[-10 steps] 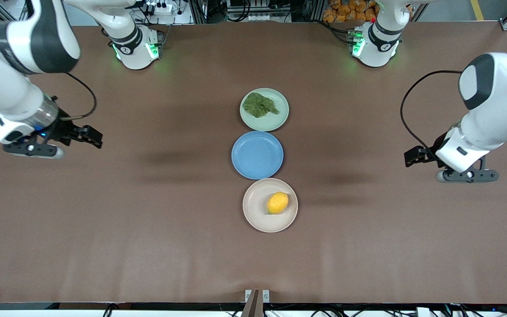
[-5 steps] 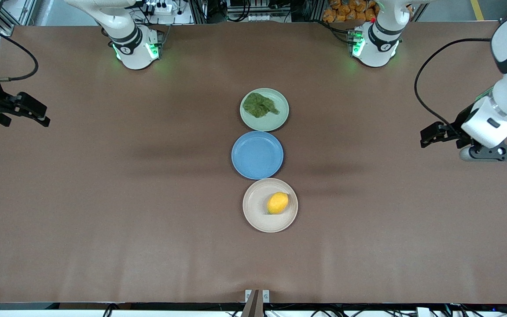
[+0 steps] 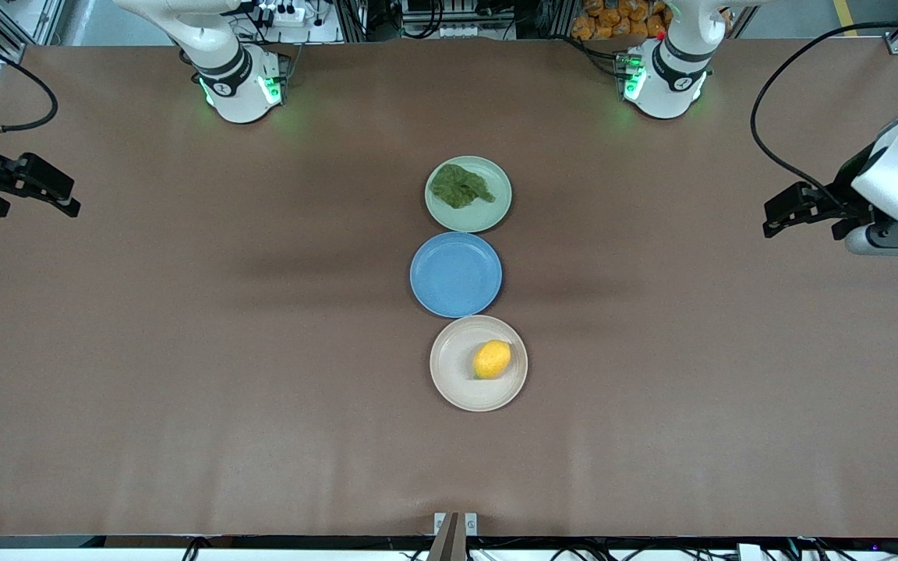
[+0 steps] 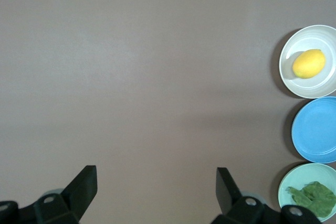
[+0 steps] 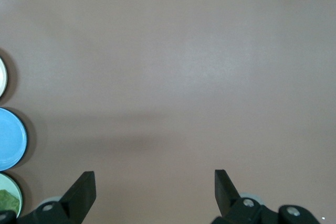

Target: Place lemon and lettuce in plates

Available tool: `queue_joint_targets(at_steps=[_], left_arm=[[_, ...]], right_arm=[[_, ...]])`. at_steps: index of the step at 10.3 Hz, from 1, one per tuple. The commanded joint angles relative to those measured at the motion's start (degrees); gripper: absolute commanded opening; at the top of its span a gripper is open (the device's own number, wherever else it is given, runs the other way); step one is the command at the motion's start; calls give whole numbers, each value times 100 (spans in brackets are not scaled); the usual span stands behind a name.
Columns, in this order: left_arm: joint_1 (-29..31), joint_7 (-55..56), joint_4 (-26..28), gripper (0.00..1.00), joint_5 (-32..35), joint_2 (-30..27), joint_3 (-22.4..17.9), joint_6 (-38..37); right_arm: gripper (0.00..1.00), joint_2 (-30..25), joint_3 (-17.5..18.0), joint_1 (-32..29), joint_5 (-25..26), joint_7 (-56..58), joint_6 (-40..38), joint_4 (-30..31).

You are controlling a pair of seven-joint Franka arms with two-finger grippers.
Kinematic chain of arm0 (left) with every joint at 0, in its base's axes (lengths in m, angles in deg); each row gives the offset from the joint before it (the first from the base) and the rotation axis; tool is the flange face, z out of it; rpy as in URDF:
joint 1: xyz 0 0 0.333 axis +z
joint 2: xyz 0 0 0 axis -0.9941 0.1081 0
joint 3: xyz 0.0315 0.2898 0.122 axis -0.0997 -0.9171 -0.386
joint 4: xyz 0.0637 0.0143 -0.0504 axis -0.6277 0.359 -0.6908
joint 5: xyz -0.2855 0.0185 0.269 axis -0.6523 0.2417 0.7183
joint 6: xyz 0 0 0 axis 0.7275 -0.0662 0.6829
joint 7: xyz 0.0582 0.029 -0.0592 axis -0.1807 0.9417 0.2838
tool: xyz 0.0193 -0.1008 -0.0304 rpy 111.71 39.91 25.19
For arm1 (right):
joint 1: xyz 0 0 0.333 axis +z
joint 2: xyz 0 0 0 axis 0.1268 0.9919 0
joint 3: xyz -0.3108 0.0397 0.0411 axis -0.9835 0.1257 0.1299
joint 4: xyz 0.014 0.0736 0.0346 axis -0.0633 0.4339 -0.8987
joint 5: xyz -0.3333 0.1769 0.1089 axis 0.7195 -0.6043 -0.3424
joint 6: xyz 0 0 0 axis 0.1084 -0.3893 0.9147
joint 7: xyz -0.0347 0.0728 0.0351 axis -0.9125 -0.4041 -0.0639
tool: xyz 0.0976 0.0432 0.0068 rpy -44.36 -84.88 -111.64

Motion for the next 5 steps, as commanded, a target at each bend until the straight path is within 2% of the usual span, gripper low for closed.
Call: queue_joint_targets(at_steps=[1,5], left_arm=[[105,-95,-199,100,-80,3,75,-305],[174,-95,-252,100,-89,-5,145,-377]], right_arm=[[100,-79,-81,105,-67,88,-259,-150],[100,-35,-90,61,-67,-8,-401,-353]])
